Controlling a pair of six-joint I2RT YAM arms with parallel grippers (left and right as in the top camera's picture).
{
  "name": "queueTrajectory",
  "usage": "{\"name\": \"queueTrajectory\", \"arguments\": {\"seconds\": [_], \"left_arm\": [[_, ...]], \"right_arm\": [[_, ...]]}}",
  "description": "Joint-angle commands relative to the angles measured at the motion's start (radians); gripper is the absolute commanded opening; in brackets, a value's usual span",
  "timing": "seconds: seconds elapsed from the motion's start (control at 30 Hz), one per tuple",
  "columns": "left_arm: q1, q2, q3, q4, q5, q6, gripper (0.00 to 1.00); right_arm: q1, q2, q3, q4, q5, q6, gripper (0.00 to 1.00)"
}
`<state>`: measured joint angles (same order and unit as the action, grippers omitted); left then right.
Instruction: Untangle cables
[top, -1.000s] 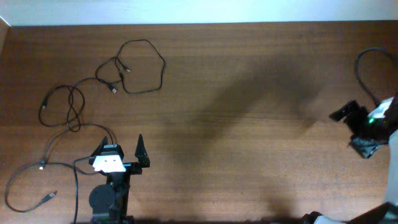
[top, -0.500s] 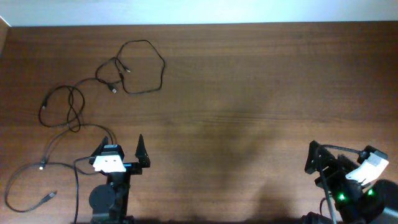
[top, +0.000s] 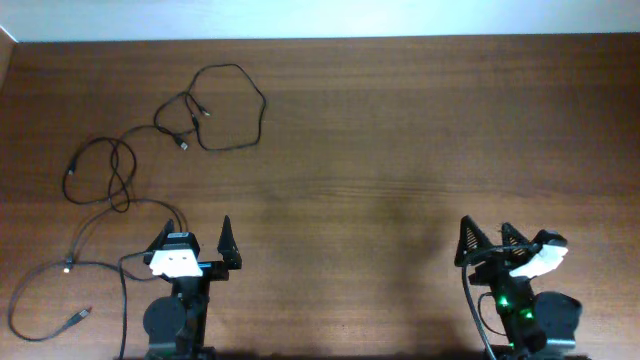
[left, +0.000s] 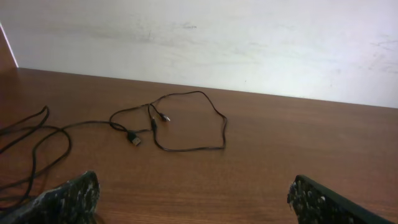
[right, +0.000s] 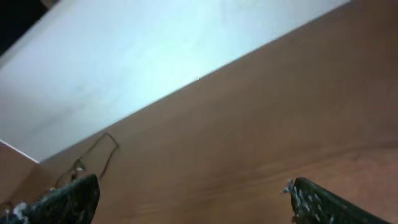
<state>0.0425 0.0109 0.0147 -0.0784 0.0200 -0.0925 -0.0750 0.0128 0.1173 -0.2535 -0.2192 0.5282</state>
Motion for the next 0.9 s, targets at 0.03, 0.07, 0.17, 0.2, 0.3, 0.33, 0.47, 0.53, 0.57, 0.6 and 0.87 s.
{"name": "queueTrajectory", "arguments": {"seconds": [0.03,0.07,0.17,0.2,0.3,0.33,0.47,0.53,0.57,0.6,0.87], "left_arm": [[0.006,-0.006,-0.006,-0.002,0.01,0.019,0.99],[0.006,-0.006,-0.006,-0.002,0.01,0.019,0.99],[0.006,-0.006,-0.006,-0.002,0.01,0.019,0.99],[0.006,-0.006,-0.006,-0.002,0.01,0.019,0.99],[0.006,-0.006,-0.006,-0.002,0.01,0.019,0.99],[0.006,-0.006,-0.006,-0.002,0.01,0.019,0.99],[0.006,-0.006,-0.006,-0.002,0.011,0.019,0.99],[0.006,-0.006,-0.006,-0.002,0.01,0.019,0.99],[0.006,-0.006,-0.006,-0.002,0.01,0.019,0.99],[0.006,-0.006,-0.006,-0.002,0.01,0.019,0.99],[0.006,-0.006,-0.006,-0.002,0.01,0.019,0.99]], "right_arm": [[0.103,-0.01,-0.058,0.053,0.206,0.004,0.98],[0.103,-0.01,-0.06,0.056,0.241,-0.005,0.98],[0.103,-0.01,-0.078,0.103,0.258,-0.137,0.98],[0.103,-0.01,-0.095,0.14,0.255,-0.168,0.98],[0.103,-0.01,-0.112,0.175,0.254,-0.234,0.98],[0.103,-0.01,-0.112,0.175,0.253,-0.237,0.98],[0.175,-0.01,-0.112,0.171,0.231,-0.438,0.98],[0.186,-0.01,-0.112,0.17,0.232,-0.505,0.98],[0.186,-0.01,-0.112,0.17,0.232,-0.518,0.98],[0.186,-0.01,-0.112,0.17,0.232,-0.517,0.98],[0.186,-0.01,-0.112,0.172,0.242,-0.517,0.98]]}}
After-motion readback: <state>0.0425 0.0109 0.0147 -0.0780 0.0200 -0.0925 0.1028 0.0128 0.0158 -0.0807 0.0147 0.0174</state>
